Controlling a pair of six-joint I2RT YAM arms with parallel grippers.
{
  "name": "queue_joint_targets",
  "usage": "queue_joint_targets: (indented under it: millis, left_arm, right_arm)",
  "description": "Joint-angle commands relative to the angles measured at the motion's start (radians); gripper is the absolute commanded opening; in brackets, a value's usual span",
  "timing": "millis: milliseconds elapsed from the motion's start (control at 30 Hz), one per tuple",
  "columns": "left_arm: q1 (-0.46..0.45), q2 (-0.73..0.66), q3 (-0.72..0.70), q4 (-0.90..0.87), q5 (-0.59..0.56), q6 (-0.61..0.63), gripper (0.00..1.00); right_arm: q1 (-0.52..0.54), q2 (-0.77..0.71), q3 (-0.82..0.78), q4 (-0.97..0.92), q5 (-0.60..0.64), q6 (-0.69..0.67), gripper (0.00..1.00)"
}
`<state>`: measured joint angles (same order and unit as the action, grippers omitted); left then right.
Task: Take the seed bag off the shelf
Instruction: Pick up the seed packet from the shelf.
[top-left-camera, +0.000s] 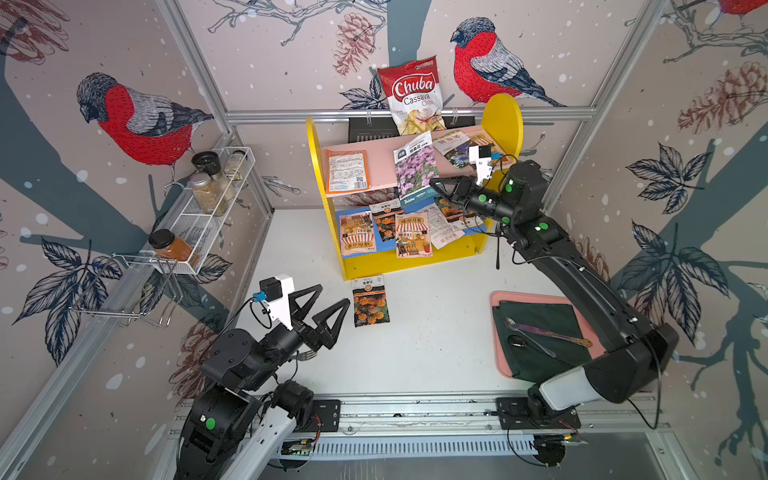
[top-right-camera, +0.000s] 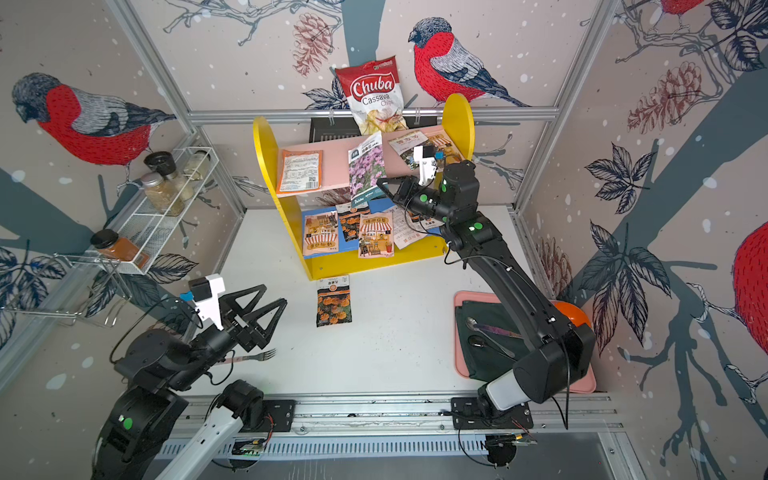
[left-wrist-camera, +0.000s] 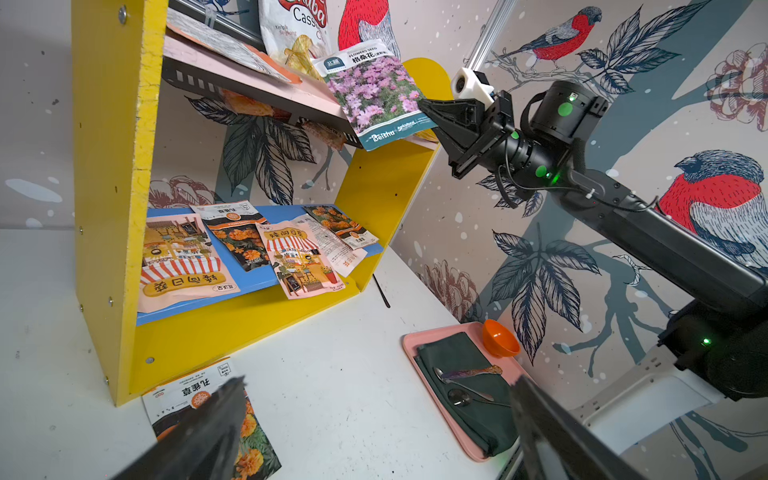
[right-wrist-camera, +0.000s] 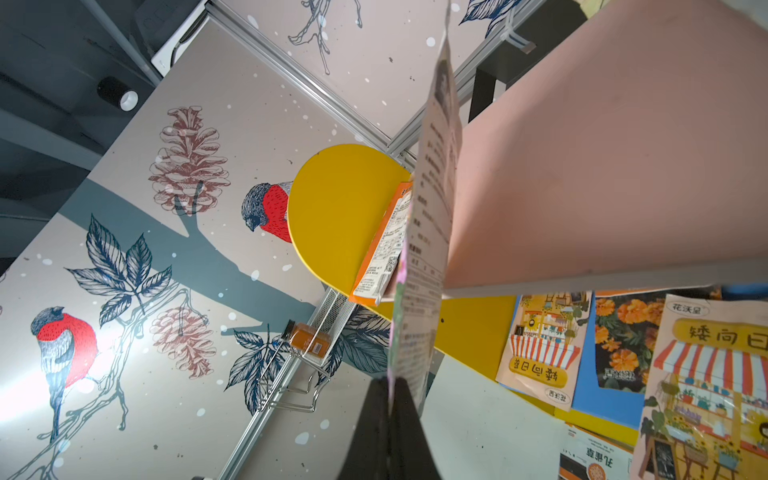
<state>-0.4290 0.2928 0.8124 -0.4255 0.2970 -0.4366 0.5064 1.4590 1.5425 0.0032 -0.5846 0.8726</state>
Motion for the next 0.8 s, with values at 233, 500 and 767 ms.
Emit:
queue_joint_targets:
  millis: [233, 500, 767]
  left_arm:
    - [0.001, 0.097, 0.082, 0.012, 0.254, 0.065, 0.99]
    - [0.001, 0.115, 0.151, -0.138, 0.330, 0.124, 0.98]
    - [0.001, 0.080, 0.154, -0.250, 0.290, 0.112, 0.98]
  right_arm:
    - [0.119, -0.293, -0.288, -0.015, 0.152, -0.109, 0.00]
    - [0.204, -0.490, -0.557, 0.036, 0.286, -0.048, 0.00]
    - [0.284, -0.567, -0.788, 0.098, 0.368, -0.014, 0.00]
